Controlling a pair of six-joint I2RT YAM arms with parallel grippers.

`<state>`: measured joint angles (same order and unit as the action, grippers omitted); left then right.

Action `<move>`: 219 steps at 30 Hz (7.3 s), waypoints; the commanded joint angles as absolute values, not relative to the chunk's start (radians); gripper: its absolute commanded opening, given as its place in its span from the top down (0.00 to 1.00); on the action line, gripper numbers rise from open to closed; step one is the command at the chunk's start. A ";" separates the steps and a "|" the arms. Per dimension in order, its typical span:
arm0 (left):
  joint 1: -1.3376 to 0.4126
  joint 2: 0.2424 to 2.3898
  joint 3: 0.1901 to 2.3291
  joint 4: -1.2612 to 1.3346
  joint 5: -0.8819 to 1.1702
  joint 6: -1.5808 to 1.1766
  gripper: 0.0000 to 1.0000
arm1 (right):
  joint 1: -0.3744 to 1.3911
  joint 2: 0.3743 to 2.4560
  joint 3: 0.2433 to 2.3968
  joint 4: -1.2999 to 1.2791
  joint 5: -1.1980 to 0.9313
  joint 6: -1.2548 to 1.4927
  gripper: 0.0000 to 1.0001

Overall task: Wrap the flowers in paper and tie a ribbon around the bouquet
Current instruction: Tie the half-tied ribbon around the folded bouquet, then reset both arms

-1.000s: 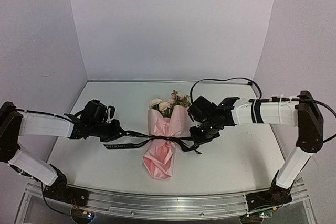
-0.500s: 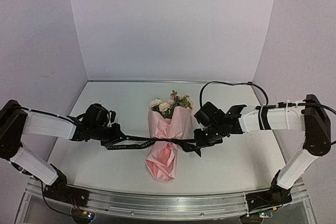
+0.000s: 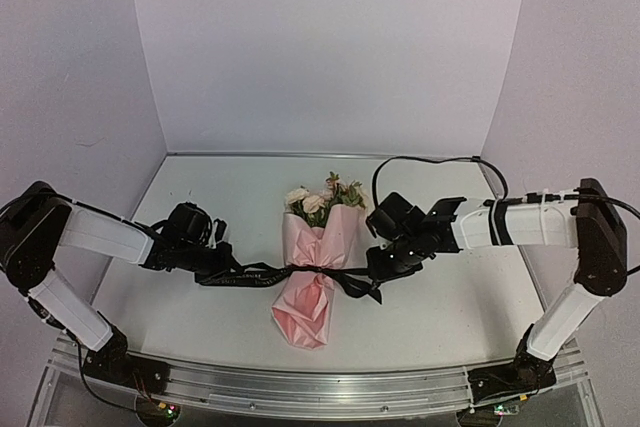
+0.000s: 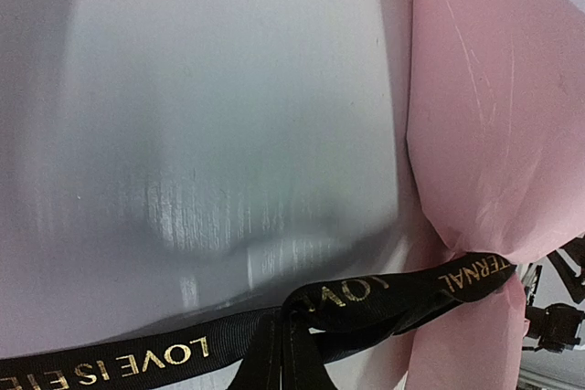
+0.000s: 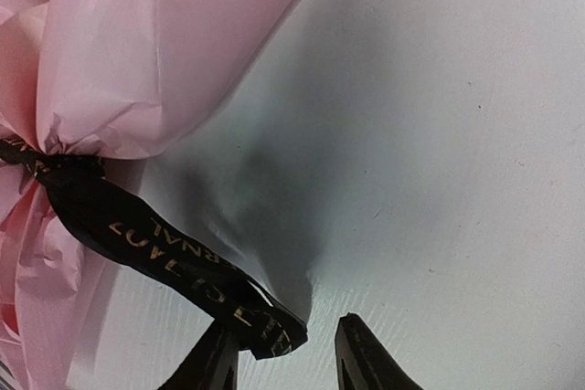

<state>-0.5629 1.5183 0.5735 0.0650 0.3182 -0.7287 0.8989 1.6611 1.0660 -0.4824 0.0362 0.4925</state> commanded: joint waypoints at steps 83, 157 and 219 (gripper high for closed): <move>-0.462 1.504 0.656 -0.005 0.305 -0.642 1.00 | 0.999 1.804 1.236 -0.851 0.557 0.446 1.00; -0.410 1.532 0.682 -0.163 0.440 -0.593 1.00 | 1.117 1.547 0.925 -0.654 0.564 0.154 0.77; -0.454 1.194 0.973 -0.119 0.251 -0.594 0.00 | 0.762 1.011 0.846 -0.454 0.222 0.703 0.02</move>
